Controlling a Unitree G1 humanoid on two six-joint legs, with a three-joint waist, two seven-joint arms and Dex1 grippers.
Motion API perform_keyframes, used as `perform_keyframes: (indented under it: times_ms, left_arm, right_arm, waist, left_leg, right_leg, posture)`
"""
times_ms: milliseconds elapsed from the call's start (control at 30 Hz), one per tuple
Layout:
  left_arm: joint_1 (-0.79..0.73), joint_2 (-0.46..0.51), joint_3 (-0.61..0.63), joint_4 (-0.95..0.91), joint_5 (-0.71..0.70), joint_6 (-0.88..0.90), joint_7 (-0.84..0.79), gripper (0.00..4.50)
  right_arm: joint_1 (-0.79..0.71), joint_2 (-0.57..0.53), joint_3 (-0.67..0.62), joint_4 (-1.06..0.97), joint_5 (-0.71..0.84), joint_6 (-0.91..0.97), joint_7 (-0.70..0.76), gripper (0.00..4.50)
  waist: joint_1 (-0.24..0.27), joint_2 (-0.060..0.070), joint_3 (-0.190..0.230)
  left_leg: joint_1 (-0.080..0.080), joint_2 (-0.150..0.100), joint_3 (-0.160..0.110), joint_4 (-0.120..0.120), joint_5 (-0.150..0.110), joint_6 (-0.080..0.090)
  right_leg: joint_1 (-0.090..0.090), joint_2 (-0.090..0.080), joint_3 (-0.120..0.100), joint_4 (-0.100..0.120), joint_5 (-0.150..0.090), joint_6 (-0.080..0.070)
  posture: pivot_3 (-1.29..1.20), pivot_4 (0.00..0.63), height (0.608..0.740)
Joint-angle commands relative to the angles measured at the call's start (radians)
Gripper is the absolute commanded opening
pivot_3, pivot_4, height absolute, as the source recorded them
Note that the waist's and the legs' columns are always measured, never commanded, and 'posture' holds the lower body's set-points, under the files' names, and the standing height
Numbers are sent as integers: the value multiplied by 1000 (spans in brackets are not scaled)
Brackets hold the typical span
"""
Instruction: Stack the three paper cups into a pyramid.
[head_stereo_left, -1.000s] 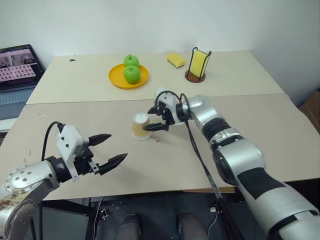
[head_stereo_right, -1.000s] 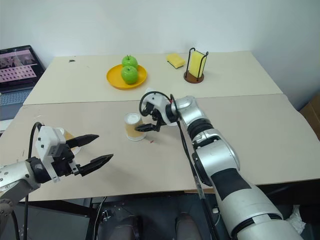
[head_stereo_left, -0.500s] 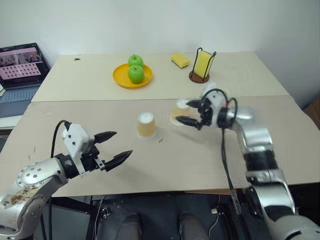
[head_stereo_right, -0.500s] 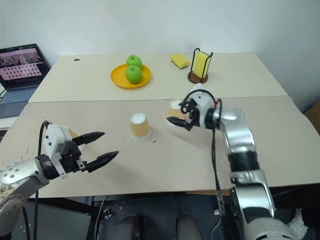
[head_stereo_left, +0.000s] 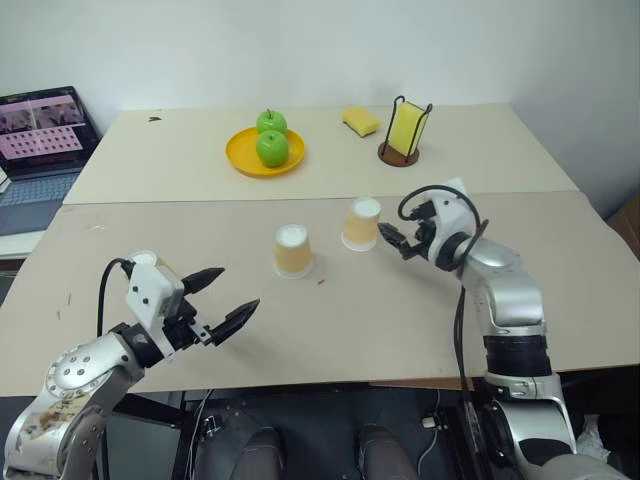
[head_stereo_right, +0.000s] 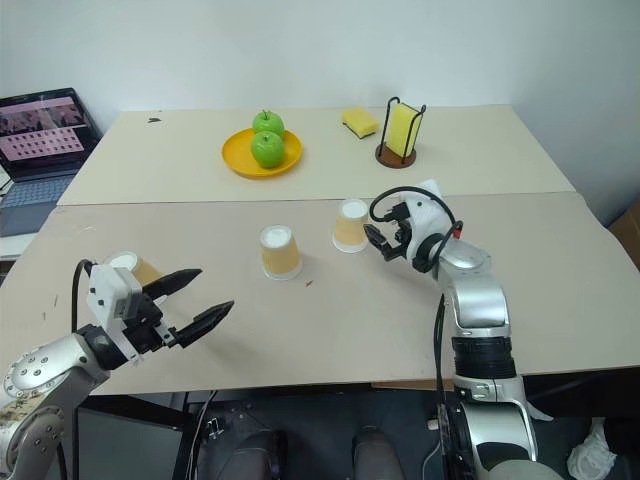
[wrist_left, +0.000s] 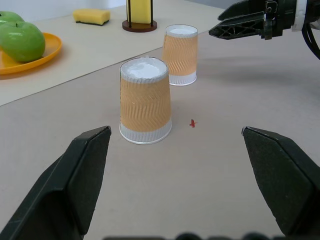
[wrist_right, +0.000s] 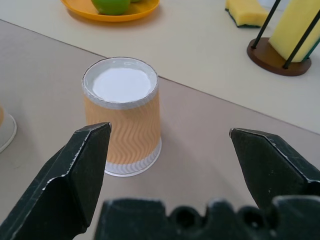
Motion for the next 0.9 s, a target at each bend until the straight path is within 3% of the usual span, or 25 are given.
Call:
perform_keyframes:
  times_ms: [33,467,900]
  left_arm:
    - [33,-16,2,-41,1,-48,-14,4500]
    - [56,-34,-18,-47,17,-64,-1,4500]
    - [47,-30,-17,-56,19,-55,10,4500]
  right_arm:
    - [-41,9,3,6,29,-52,-11,4462]
    - [-49,30,32,71,63,-110,-6,4462]
    - [-167,64,44,332,45,-266,-29,4462]
  waist:
    - [0,0,0]
    - [-1,0,0]
    - [0,0,0]
  left_leg:
    - [0,0,0,0,0,0]
    - [0,0,0,0,0,0]
    - [0,0,0,0,0,0]
  right_leg:
    - [0,0,0,0,0,0]
    - [1,0,0,0,0,0]
    - [1,0,0,0,0,0]
  posture:
    - [0,150,732]
    - [0,150,732]
    - [0,150,732]
